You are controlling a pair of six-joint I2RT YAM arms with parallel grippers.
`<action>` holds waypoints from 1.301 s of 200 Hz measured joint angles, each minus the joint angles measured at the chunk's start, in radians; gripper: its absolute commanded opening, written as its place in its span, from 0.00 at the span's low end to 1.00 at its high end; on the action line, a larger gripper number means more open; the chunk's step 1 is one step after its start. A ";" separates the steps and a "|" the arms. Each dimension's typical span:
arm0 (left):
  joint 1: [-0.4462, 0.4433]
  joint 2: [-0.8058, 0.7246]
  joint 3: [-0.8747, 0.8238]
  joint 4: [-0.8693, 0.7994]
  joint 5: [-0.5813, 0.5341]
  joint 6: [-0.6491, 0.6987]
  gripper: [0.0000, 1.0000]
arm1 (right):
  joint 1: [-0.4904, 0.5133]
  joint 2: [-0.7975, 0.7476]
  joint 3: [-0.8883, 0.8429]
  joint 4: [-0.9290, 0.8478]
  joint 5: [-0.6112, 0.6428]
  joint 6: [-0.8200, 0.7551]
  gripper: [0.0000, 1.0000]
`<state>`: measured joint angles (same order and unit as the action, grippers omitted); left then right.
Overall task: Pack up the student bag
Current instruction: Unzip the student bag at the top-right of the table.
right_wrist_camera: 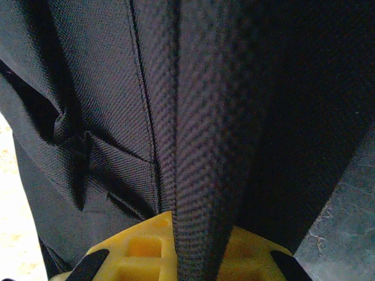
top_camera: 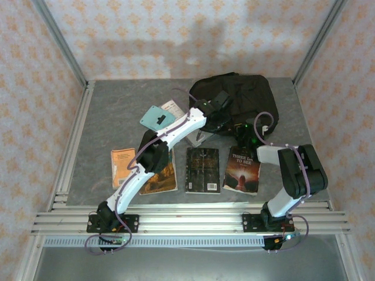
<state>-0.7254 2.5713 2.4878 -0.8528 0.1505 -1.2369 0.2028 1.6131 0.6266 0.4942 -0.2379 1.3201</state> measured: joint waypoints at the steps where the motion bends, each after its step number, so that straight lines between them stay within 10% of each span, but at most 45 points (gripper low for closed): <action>1: 0.000 0.001 0.000 0.000 0.002 0.002 0.11 | 0.000 0.000 0.000 0.000 0.000 0.000 0.00; 15: 0.002 0.009 0.000 0.001 0.007 0.013 0.00 | 0.001 0.000 0.000 0.000 0.004 0.000 0.00; 260: 0.130 -0.352 -0.315 -0.058 -0.132 0.406 0.00 | -0.046 -0.094 0.123 -0.291 -0.106 -0.228 0.00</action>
<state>-0.5949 2.2189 2.1727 -0.9108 0.0185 -0.8307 0.1570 1.5188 0.7494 0.2035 -0.3439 1.0924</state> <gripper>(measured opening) 0.043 0.090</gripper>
